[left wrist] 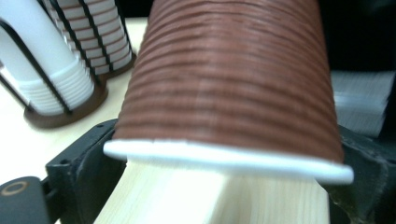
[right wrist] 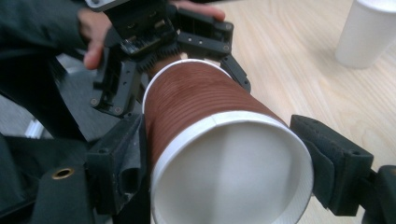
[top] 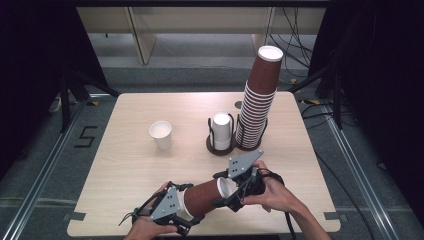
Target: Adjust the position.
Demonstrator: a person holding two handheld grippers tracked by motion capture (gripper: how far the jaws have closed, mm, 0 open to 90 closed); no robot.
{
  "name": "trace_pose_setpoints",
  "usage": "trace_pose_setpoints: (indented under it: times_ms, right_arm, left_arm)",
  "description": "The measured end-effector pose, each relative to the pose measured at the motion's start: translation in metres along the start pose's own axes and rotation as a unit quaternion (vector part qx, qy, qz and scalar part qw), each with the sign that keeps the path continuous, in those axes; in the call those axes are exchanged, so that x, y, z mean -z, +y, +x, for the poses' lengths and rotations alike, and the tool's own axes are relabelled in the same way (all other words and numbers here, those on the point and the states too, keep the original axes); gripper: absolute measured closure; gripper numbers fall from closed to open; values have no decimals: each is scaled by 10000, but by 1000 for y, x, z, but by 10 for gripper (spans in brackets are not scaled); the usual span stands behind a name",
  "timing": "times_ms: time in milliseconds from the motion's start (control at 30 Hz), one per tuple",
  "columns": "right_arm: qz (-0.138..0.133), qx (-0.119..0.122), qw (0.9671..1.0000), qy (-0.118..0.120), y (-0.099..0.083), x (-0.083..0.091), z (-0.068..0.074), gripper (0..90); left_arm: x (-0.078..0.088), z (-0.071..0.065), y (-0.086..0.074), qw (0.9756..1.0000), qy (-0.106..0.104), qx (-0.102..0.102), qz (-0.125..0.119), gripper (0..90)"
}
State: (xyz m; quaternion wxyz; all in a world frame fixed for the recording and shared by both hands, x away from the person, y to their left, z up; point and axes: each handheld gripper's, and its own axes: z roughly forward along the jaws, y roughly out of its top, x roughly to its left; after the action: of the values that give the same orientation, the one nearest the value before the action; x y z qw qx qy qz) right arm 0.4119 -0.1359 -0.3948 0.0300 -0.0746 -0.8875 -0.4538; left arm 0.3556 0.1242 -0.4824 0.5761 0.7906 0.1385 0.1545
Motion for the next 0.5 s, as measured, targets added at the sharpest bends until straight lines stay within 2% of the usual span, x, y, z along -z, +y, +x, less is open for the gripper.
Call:
trace_pose_setpoints:
  times_ms: [67,167,200,367,467,500]
  right_arm:
    - [-189,-103,9997,85,-1,4,-2,223]
    - [-331,-237,9990,179,-2,7,-4,223]
    - [-331,-214,9990,209,-3,7,-5,224]
    - [-382,-198,9987,267,-3,7,-5,238]
    - [-343,-235,9987,298,-4,6,-5,239]
    - [-294,-220,9989,295,-4,7,-5,237]
  left_arm:
    - [3,2,1,9995,-41,82,-308,56]
    - [6,2,2,9988,-30,104,-479,52]
    - [5,2,2,9984,-62,126,-547,52]
    - [7,5,2,9983,-141,224,-523,60]
    - [8,4,4,9989,-119,138,-434,85]
    - [7,4,5,9993,-121,144,-336,90]
